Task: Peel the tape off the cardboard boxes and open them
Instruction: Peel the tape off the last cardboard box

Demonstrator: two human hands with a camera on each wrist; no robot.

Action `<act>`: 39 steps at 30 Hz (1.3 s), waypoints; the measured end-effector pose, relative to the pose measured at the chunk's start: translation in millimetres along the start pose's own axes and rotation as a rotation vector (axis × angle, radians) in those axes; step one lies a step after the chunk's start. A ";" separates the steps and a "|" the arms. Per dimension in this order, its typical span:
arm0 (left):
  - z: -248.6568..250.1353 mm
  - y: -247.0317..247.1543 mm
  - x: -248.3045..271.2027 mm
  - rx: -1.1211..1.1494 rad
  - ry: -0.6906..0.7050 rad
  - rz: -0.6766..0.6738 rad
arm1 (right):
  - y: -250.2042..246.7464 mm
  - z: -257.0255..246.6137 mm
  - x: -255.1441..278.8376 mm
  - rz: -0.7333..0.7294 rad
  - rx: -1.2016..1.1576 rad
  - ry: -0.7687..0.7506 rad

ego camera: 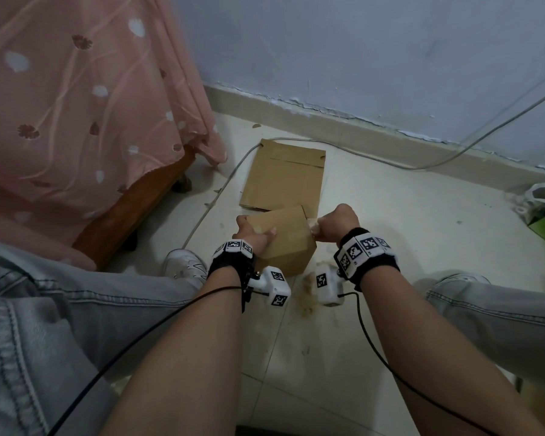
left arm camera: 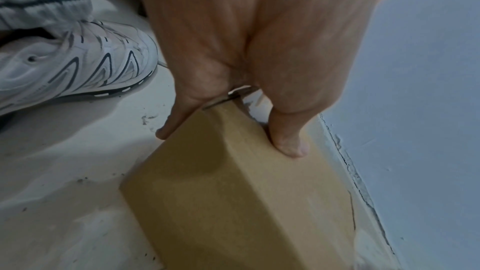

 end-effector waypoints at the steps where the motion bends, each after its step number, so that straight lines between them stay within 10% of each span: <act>1: -0.1 -0.6 0.3 -0.004 0.000 -0.002 | -1.6 1.6 -2.2 0.005 -0.063 0.013; 14: 1.5 -0.2 2.3 0.016 -0.010 0.008 | -5.9 -27.7 41.2 -0.166 0.070 -0.085; 21: 1.2 -0.8 6.2 0.029 0.008 0.021 | 21.7 -11.9 35.0 0.100 0.471 -0.306; 39: -26.5 -14.8 14.8 0.309 0.119 0.051 | -10.1 -17.6 43.4 -0.240 -0.371 -0.021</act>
Point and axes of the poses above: each hand's wrist, its own x-axis away from the middle knuckle, its own y-axis out of the palm, z = x × y, the point moved 1 cm from there along -x, towards the middle knuckle, and after that the axes turned 14 degrees about -x, right-handed, at the moved point
